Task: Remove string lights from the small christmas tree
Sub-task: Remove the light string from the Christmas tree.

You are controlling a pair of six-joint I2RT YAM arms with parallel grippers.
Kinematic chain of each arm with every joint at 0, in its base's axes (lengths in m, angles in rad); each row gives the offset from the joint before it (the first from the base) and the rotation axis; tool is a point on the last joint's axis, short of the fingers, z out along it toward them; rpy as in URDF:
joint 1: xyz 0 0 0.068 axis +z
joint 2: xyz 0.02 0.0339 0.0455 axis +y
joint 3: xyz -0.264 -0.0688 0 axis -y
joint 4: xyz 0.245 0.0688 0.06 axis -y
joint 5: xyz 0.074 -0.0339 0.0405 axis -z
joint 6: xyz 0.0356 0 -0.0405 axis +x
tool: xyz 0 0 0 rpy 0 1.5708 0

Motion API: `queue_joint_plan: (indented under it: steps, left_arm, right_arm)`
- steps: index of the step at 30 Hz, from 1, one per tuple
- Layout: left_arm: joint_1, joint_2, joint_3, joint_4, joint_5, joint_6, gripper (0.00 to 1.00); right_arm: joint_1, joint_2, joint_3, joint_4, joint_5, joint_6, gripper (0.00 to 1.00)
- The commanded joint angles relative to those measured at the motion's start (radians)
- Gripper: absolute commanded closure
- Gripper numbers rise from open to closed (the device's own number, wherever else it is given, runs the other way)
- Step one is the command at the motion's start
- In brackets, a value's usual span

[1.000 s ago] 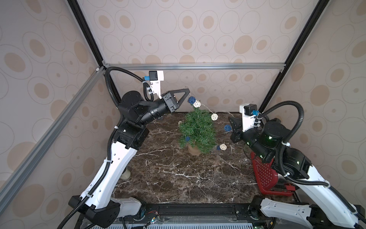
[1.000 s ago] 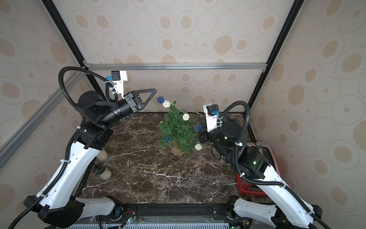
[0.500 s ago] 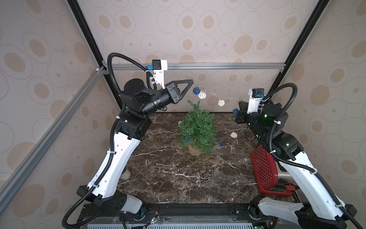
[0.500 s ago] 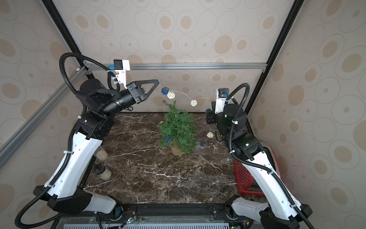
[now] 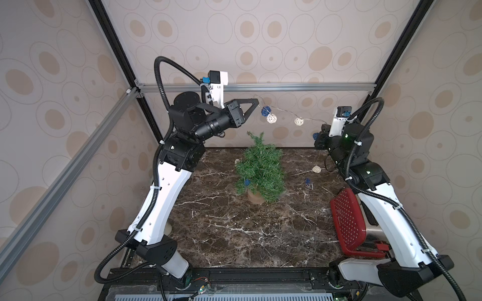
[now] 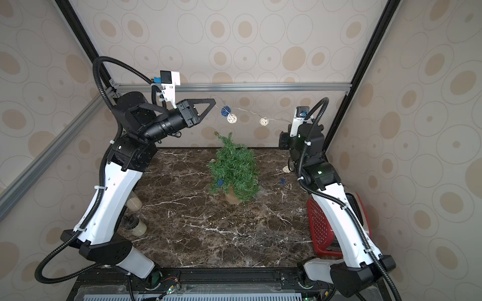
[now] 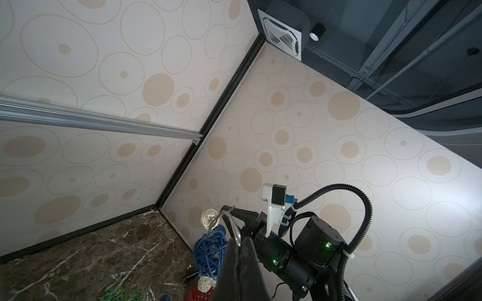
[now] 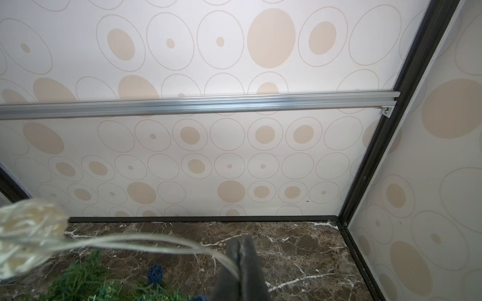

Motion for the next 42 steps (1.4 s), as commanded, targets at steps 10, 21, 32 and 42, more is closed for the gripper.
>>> queue_joint_plan:
  steps: [10, 21, 32, 42]
  left_arm:
    - [0.075, 0.226, 0.281, -0.043, -0.053, 0.037, 1.0]
    - [0.098, 0.419, 0.439, 0.055, 0.081, -0.067, 1.0]
    - [0.047, 0.525, 0.478, 0.106, 0.059, -0.085, 1.0]
    - [0.058, 0.651, 0.549, 0.115, -0.037, -0.141, 0.99]
  right_arm:
    - [-0.098, 0.197, 0.164, 0.132, -0.27, 0.071, 1.0]
    - [-0.101, 0.294, 0.299, 0.203, -0.431, 0.11, 1.0]
    - [-0.113, 0.354, 0.398, 0.263, -0.447, 0.242, 1.0]
    - [-0.114, 0.354, 0.402, 0.215, -0.391, 0.254, 1.0]
